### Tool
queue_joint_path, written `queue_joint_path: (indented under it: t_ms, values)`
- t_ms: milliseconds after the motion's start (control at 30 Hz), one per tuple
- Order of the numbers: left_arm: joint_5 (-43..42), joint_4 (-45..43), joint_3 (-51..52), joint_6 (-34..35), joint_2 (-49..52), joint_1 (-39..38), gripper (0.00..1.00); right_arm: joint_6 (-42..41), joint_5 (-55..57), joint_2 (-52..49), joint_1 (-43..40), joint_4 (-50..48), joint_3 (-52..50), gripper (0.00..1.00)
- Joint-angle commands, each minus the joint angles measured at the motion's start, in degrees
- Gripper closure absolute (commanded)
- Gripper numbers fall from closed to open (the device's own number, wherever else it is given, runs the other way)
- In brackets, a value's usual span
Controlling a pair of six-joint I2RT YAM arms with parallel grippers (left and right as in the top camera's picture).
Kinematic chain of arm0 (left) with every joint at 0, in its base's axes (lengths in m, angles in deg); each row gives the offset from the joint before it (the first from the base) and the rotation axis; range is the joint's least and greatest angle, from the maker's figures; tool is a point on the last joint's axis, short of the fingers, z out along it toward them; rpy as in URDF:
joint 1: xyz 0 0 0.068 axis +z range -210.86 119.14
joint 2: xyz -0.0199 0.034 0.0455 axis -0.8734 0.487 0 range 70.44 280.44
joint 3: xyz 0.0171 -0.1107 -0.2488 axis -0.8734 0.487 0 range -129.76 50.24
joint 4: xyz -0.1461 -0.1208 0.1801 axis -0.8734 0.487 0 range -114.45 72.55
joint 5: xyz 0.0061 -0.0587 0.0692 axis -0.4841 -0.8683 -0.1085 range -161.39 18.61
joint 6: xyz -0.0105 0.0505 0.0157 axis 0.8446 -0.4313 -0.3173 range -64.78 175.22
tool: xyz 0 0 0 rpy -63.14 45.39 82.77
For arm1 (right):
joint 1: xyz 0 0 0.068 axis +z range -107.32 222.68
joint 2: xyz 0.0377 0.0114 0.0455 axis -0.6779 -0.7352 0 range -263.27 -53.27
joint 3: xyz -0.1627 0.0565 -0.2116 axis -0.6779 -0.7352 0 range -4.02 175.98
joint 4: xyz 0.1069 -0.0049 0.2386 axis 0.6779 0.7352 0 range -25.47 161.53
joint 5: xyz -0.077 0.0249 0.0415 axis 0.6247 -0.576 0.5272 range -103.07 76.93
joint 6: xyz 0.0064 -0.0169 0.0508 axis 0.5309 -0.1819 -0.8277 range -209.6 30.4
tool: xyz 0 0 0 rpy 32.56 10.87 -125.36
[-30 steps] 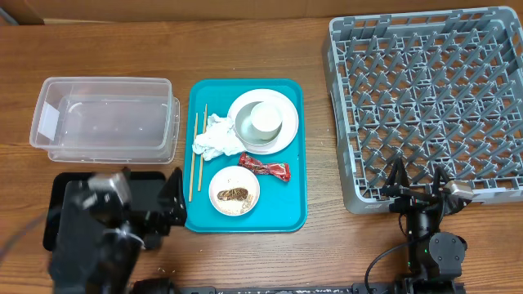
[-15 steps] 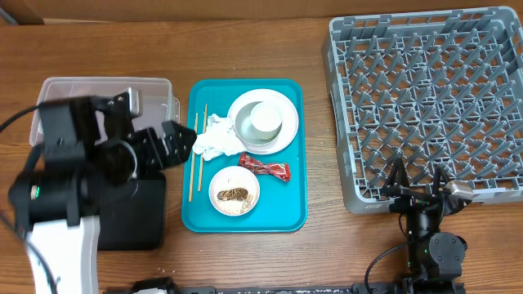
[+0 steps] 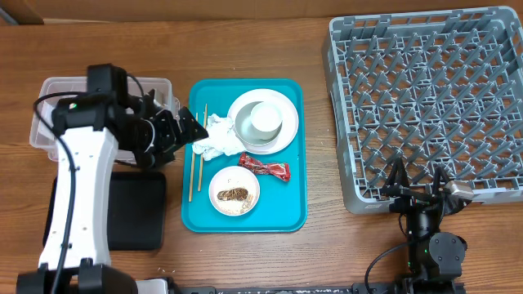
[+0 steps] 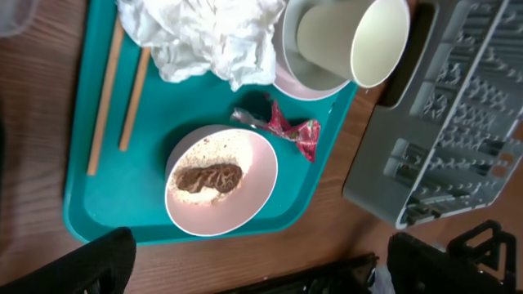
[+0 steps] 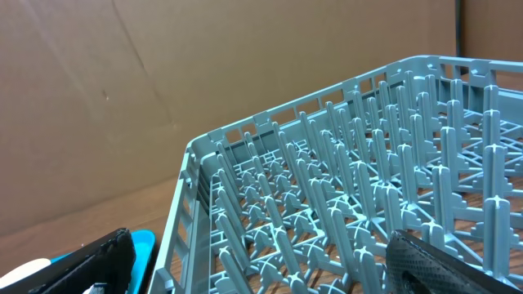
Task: Sort waste into correct bins and load items into the dishwasher
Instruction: 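Move the left gripper over the teal tray toward the red wrapper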
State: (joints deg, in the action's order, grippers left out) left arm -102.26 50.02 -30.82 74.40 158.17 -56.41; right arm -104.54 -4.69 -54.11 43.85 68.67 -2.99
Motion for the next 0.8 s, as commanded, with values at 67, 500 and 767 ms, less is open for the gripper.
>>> queue_joint_path:
  t_ms: [67,500,767]
  values:
    - [7.87,0.72,-1.07,5.62,-0.26,-9.18,0.0,0.37,0.57,0.66,-0.17,-0.26,-0.59,0.0]
    - [22.05,-12.22,-1.07,12.79,-0.07,-33.33,0.12,0.37,0.57,0.66,-0.17,-0.24,-0.57,0.0]
    - [20.94,-12.9,-1.05,14.49,-0.07,-36.41,0.96,0.39,0.57,0.66,-0.17,-0.26,-0.59,0.0]
